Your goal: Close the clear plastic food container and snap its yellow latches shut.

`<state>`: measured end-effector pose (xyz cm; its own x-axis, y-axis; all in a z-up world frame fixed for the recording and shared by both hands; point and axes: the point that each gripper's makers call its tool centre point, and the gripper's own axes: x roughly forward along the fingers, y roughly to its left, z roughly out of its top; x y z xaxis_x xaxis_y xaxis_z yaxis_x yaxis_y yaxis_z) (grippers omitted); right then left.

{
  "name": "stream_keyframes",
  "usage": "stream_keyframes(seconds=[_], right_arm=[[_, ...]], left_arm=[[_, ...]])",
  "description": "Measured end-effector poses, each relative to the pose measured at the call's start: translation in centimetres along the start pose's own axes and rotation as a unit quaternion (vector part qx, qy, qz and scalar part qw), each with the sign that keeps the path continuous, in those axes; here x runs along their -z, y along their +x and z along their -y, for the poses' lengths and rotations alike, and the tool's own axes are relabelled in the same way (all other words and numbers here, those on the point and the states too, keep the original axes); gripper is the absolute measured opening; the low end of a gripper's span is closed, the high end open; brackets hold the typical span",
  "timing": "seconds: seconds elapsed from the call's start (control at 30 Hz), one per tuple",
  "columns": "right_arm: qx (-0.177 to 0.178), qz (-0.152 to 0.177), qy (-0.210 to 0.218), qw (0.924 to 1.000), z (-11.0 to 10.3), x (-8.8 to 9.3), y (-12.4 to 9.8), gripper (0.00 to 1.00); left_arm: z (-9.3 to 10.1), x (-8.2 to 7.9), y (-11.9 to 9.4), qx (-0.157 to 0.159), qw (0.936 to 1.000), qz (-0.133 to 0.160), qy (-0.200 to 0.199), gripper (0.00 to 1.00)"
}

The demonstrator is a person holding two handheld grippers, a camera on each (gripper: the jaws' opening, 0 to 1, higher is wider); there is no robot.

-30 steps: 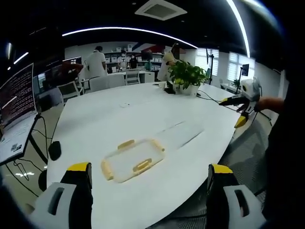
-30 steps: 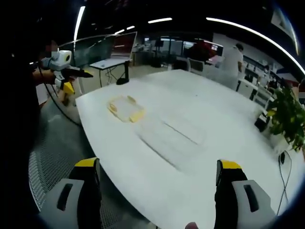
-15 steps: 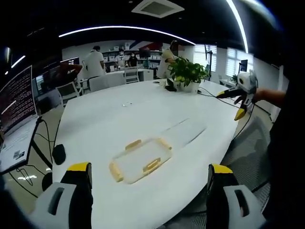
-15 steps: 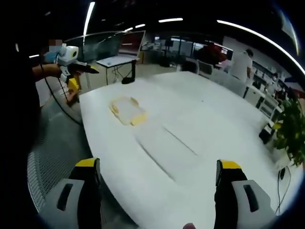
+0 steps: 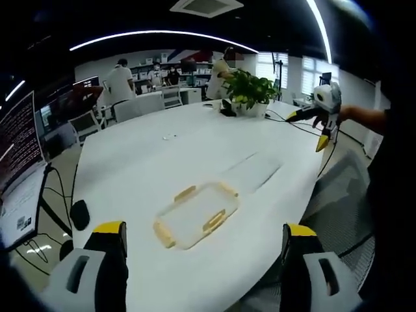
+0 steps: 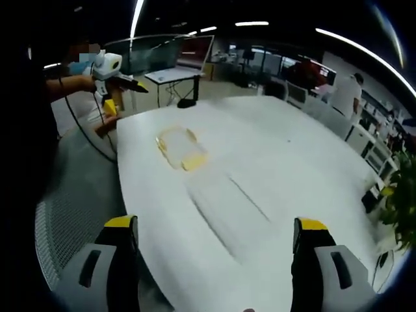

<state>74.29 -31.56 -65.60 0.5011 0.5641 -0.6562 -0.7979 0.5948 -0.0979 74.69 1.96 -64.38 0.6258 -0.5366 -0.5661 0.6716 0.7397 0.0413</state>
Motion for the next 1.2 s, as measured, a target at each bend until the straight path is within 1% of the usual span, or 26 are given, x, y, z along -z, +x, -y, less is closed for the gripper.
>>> stream_keyframes(seconds=[0.23,0.33,0.43,0.57,0.73,0.87,1.03,1.2], right_arm=[[-0.017,-0.009,-0.012,0.9997,0.3,-0.5,0.8,0.96],[-0.025,-0.013,-0.021,0.9994,0.4,-0.7,1.2,0.96],[-0.031,-0.018,-0.031,0.9989,0.5,-1.0,1.6,0.96],[-0.040,-0.018,-0.042,0.9981,0.5,-1.5,2.2,0.95],[-0.052,-0.021,-0.057,0.9968,0.5,-2.2,3.1,0.93],[-0.061,-0.023,-0.063,0.9959,0.6,-2.6,4.0,0.92],[-0.071,-0.029,-0.074,0.9943,0.5,-2.9,5.0,0.91],[-0.082,-0.033,-0.088,0.9922,0.4,-3.5,6.3,0.89]], left_arm=[[-0.6,-0.1,0.7,0.011,0.9997,-0.010,0.020,0.94],[-0.7,0.0,1.0,0.022,0.9990,-0.021,0.033,0.93],[-1.1,-0.2,1.3,0.024,0.9984,-0.026,0.044,0.92],[-1.5,-0.5,1.7,0.029,0.9977,-0.027,0.055,0.90],[-1.7,-0.3,2.2,0.040,0.9958,-0.037,0.073,0.88],[-1.7,0.3,2.8,0.050,0.9929,-0.055,0.093,0.86],[-1.8,0.7,3.5,0.059,0.9904,-0.064,0.107,0.84],[-2.1,1.3,4.2,0.069,0.9854,-0.082,0.132,0.81]])
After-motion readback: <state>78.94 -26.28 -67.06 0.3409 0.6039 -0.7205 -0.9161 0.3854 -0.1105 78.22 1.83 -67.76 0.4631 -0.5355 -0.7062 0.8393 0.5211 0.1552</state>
